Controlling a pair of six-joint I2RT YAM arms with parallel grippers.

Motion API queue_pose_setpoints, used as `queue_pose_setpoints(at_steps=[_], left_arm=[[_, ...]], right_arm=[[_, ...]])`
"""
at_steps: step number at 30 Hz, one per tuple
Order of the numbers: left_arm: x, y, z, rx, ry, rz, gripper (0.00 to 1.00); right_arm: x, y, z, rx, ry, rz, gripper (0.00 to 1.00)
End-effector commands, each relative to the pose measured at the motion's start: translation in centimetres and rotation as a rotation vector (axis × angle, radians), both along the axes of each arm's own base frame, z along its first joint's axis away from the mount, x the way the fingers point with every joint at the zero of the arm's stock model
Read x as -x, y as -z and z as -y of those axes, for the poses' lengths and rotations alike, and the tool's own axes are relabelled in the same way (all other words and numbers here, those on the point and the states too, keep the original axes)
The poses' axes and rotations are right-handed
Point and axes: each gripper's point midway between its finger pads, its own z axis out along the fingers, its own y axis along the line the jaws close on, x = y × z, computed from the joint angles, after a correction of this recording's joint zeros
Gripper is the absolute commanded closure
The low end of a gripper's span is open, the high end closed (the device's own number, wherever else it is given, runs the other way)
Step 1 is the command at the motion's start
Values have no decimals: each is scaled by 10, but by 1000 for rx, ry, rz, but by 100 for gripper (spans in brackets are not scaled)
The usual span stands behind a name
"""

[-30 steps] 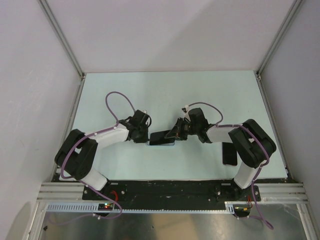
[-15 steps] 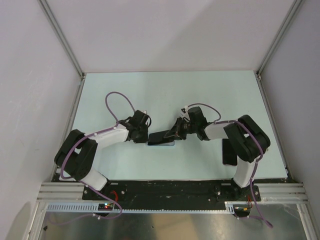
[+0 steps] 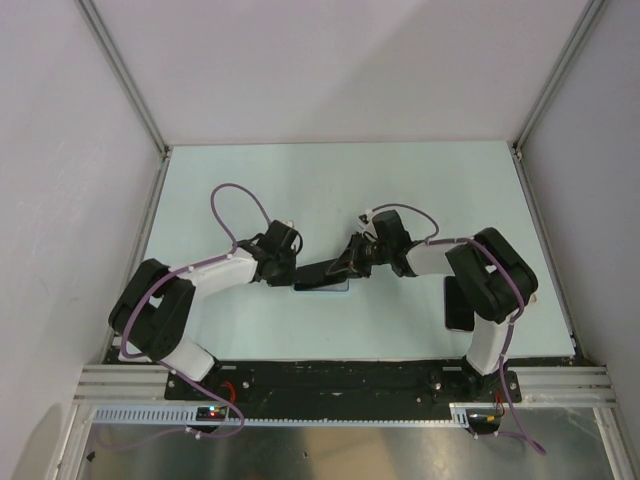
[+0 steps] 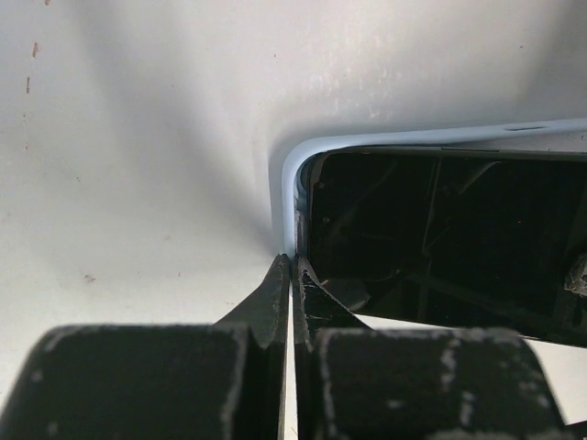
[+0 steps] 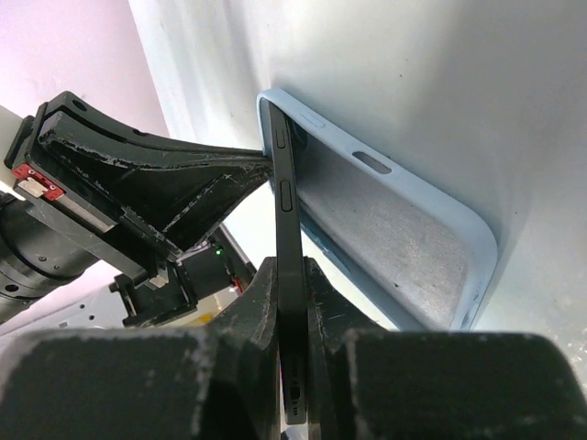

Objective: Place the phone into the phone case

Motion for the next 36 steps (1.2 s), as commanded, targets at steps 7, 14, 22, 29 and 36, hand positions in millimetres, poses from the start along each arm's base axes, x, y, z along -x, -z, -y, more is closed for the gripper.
queue_pose_setpoints(at_steps=[7, 14, 22, 29, 36], left_arm=[[-2, -9, 10, 34, 15, 35, 100], [-3, -10, 10, 33, 15, 37, 100], [-4, -11, 10, 35, 18, 41, 100], [-5, -14, 10, 40, 20, 46, 100], [-4, -12, 11, 42, 20, 39, 100]], right_arm=[[2, 50, 39, 376, 64, 44, 79], [0, 36, 52, 445, 76, 88, 66], [-3, 26, 71, 532, 99, 138, 63], [-4, 22, 80, 587, 100, 160, 55], [-6, 15, 87, 623, 111, 187, 42]])
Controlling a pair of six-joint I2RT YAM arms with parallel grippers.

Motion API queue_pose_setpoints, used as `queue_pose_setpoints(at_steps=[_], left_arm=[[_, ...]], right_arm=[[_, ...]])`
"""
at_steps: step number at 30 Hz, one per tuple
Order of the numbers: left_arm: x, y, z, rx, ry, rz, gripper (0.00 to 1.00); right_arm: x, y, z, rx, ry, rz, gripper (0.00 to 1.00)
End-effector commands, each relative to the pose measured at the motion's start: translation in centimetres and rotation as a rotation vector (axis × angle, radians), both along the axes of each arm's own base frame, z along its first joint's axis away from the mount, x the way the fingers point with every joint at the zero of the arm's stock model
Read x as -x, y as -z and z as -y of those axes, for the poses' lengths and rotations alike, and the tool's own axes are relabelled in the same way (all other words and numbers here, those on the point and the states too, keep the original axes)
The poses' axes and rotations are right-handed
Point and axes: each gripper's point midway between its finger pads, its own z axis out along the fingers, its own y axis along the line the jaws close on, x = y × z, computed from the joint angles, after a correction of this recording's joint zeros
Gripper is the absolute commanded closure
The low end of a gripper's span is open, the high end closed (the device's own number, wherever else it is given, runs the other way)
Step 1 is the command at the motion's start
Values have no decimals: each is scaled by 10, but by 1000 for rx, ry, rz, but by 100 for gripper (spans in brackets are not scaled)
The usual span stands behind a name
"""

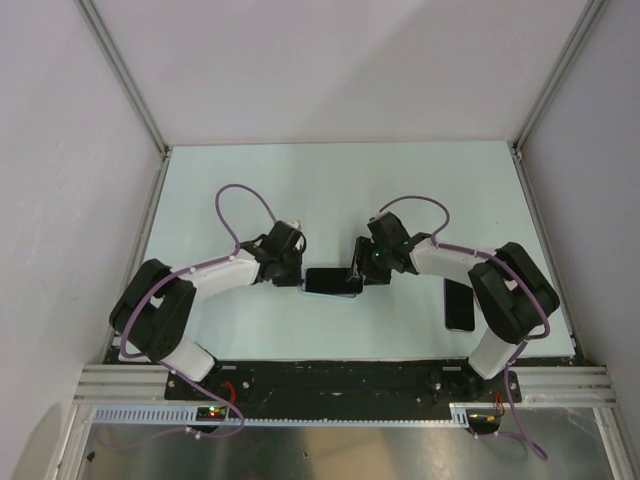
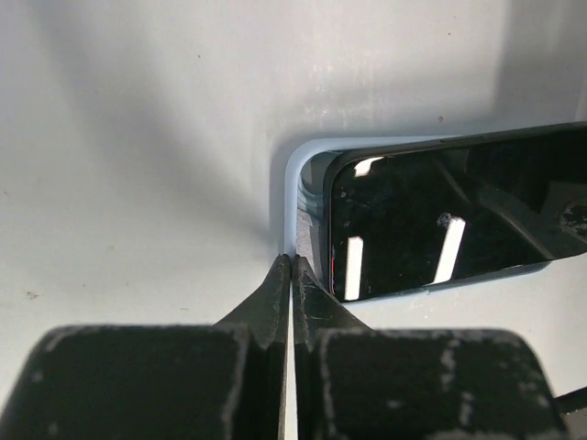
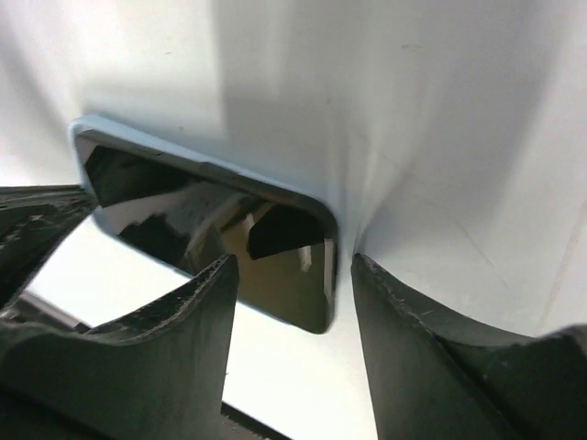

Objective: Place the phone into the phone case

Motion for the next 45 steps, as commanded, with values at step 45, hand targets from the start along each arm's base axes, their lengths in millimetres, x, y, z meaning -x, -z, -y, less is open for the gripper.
queue_pose_setpoints(at_steps=[45], left_arm=[[-12, -1, -2, 20, -129, 50, 100]], right_arm=[[4, -12, -8, 166, -41, 111, 52]])
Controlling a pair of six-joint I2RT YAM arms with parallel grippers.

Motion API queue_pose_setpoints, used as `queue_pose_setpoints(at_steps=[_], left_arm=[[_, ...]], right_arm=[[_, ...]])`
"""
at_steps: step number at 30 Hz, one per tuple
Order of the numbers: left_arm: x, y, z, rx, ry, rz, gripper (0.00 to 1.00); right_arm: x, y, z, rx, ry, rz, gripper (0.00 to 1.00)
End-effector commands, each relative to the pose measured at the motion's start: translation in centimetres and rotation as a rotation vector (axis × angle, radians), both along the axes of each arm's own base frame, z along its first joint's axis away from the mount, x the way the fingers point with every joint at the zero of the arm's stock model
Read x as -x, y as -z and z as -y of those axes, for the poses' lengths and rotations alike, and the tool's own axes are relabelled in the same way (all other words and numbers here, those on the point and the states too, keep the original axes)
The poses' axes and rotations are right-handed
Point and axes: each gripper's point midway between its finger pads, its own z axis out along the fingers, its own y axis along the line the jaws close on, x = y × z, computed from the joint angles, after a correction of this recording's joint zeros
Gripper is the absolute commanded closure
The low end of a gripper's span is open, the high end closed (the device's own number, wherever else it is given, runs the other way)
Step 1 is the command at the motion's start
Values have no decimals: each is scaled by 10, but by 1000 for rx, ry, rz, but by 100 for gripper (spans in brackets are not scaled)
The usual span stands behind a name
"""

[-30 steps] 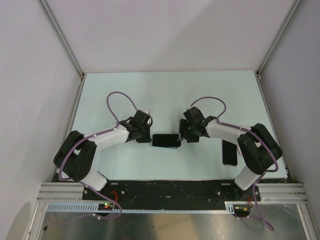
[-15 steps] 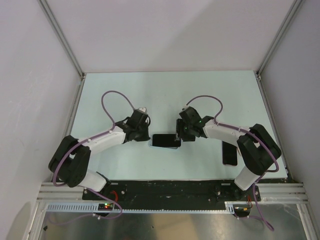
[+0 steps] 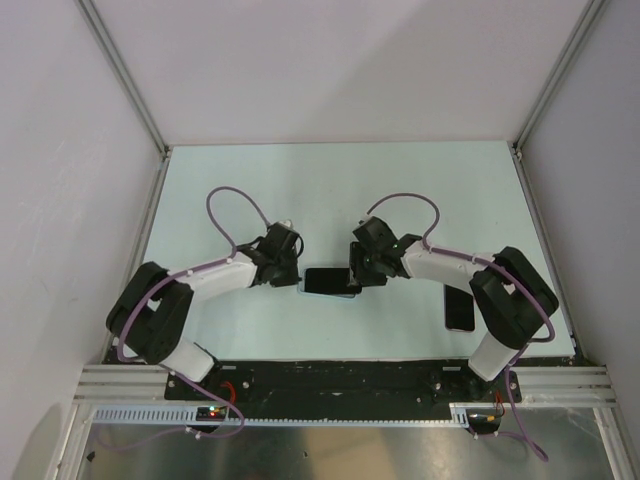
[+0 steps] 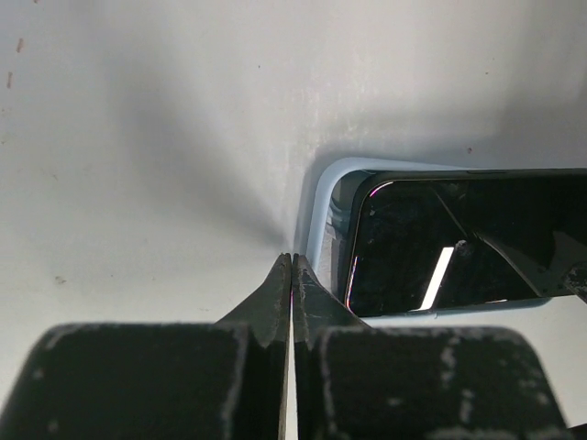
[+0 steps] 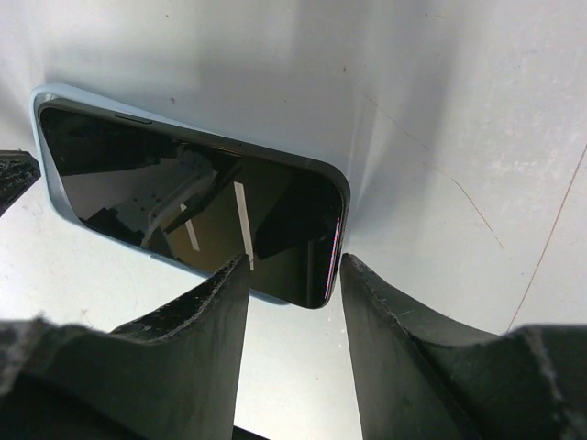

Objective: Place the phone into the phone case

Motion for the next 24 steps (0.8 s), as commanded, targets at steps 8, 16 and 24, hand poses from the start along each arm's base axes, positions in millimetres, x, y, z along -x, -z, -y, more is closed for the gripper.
queue_pose_setpoints(at_steps=[8, 16, 24], left_arm=[[-6, 2, 22, 44, 10, 11, 100], [-6, 3, 29, 53, 23, 7, 100], [-7, 3, 33, 59, 31, 7, 100]], right_arm=[[-5, -9, -11, 5, 3, 40, 53], [4, -8, -17, 26, -20, 46, 55], [14, -7, -30, 44, -53, 44, 56]])
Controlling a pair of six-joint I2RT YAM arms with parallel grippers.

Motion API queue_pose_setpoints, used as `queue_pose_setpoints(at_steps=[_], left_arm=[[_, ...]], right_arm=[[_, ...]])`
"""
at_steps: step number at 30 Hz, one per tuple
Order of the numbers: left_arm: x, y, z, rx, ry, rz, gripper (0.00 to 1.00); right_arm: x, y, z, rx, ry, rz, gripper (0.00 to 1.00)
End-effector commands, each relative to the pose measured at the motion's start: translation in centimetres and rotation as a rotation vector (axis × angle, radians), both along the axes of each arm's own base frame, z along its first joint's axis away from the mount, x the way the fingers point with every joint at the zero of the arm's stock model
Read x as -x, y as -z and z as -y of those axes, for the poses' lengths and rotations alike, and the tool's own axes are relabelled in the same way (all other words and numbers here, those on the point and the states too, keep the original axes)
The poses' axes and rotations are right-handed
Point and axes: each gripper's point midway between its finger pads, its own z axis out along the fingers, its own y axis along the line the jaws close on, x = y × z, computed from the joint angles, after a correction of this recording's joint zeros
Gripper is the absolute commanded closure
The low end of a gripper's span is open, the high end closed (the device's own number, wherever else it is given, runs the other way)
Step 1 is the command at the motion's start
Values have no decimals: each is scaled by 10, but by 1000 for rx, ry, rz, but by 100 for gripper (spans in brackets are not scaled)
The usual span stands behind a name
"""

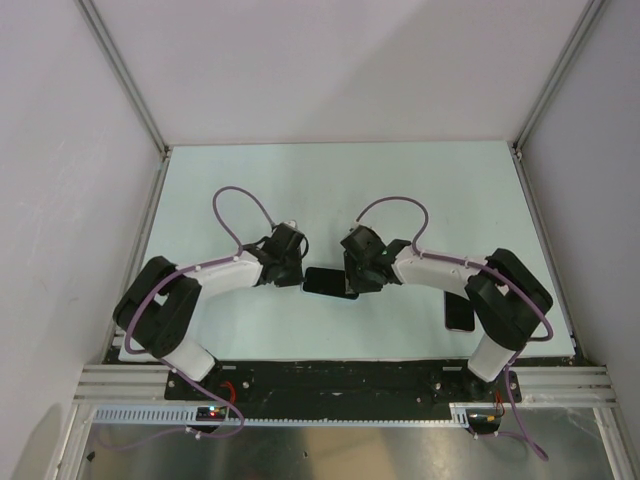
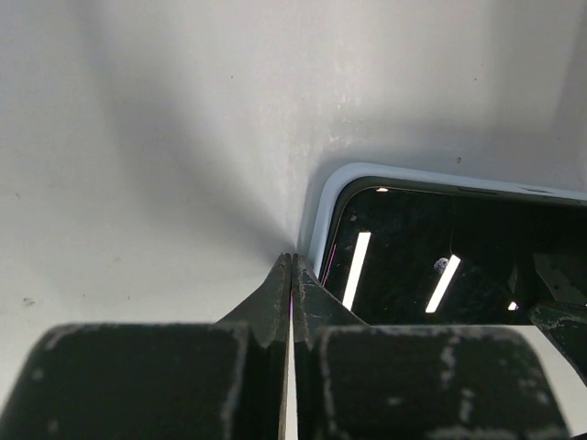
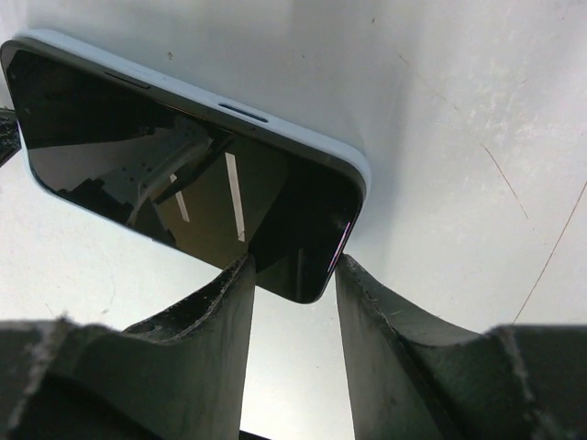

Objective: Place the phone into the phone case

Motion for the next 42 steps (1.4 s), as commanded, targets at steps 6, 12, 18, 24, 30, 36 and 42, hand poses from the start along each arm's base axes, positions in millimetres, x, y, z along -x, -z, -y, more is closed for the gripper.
queue_pose_setpoints(at_steps=[6, 12, 18, 24, 30, 36, 42], left_arm=[[-9, -8, 22, 55, 20, 25, 100], [-15, -17, 22, 60, 18, 54, 100], [-20, -27, 12, 68, -13, 85, 100], [-21, -41, -1, 78, -35, 115, 99], [-5, -48, -16, 90, -90, 127, 99], [31, -43, -10, 137, -90, 106, 100], [56, -36, 14, 160, -57, 68, 100]], right_arm=[[2, -5, -26, -10, -26, 14, 58], [5, -12, -12, 49, -26, 44, 52], [3, -32, -7, 30, -31, 84, 37], [-4, -73, -2, -48, -24, 155, 32], [-40, -101, 6, -138, -35, 254, 32], [-82, -78, 2, -158, -65, 242, 48], [-94, -45, -11, -152, -107, 189, 51]])
